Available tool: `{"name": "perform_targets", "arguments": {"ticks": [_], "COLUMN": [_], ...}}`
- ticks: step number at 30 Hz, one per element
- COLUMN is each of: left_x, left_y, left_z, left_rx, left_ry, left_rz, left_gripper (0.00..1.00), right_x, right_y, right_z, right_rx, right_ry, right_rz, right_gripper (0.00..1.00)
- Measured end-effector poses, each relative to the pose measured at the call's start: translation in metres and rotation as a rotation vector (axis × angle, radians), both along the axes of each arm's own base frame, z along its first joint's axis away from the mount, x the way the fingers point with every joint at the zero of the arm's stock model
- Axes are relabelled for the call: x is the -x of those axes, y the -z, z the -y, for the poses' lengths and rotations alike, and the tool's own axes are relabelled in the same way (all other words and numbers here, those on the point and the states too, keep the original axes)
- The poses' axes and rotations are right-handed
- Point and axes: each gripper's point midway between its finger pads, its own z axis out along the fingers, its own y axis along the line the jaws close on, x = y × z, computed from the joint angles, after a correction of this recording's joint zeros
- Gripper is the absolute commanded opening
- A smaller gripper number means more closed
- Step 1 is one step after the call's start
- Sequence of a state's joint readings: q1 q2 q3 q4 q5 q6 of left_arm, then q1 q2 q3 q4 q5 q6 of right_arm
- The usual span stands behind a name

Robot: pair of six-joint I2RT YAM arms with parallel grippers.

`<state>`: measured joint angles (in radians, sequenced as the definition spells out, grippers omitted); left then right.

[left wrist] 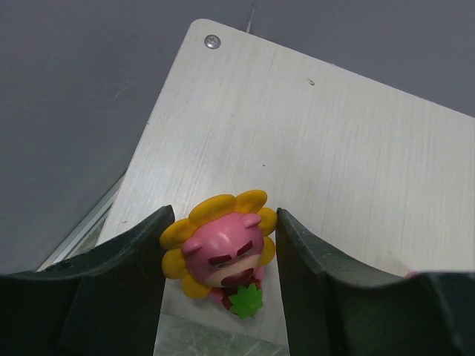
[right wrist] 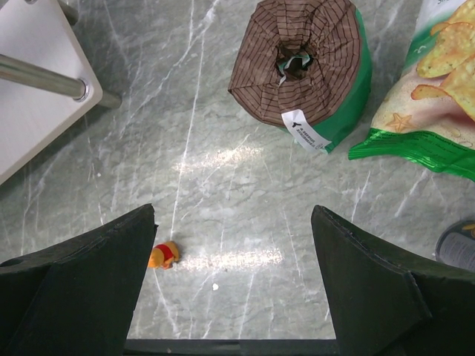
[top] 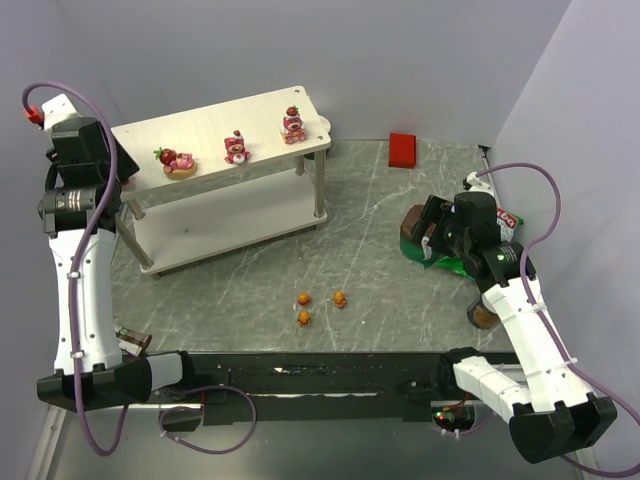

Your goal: Place and organize the plastic toys onto the shelf

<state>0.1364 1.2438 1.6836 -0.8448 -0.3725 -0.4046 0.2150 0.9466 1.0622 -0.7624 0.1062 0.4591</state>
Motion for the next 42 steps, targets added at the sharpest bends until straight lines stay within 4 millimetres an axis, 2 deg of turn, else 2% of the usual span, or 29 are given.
{"name": "perform_targets", "arguments": {"ticks": [4,13,23,27,29,32,38,41,42], "left_x": [0.002,0.003,0.002,0.003,0.003,0.006,0.020,0.031,0.038], "left_y": [-0.001,-0.002,-0.003,-0.011,-0.018,-0.022,-0.033,-0.039,-0.041], "left_z": [0.004,0.008,0.011,0.011,0.011,0.011,0.011,0.011,0.010], "left_rx": [-0.032,-0.067,-0.073,-0.074,-0.073,-0.068,-0.045,-0.010,0.012], "left_ry": [0.039,0.079,0.090,0.089,0.086,0.074,0.042,0.008,-0.016], "left_rz": [0.008,0.008,0.010,0.030,0.048,0.064,0.111,0.146,0.154], "left_gripper": [0.56,0.68,0.75,0.80,0.88,0.91,0.88,0.78,0.68], "right_x": [0.000,0.000,0.001,0.001,0.001,0.001,0.001,0.001,0.001], "right_y": [0.000,0.000,-0.001,-0.001,-0.001,0.000,0.000,0.000,0.000], "right_z": [0.000,-0.001,-0.002,-0.002,-0.002,-0.002,-0.003,-0.003,-0.003], "right_rx": [-0.002,-0.004,-0.007,-0.006,-0.006,-0.005,-0.007,-0.008,-0.008], "right_ry": [-0.002,-0.004,-0.008,-0.008,-0.009,-0.012,-0.015,-0.016,-0.016], "right_rz": [0.000,0.000,0.001,0.001,0.001,0.001,0.000,0.000,0.000], "right_gripper": [0.92,0.92,0.92,0.92,0.92,0.92,0.92,0.92,0.92]}}
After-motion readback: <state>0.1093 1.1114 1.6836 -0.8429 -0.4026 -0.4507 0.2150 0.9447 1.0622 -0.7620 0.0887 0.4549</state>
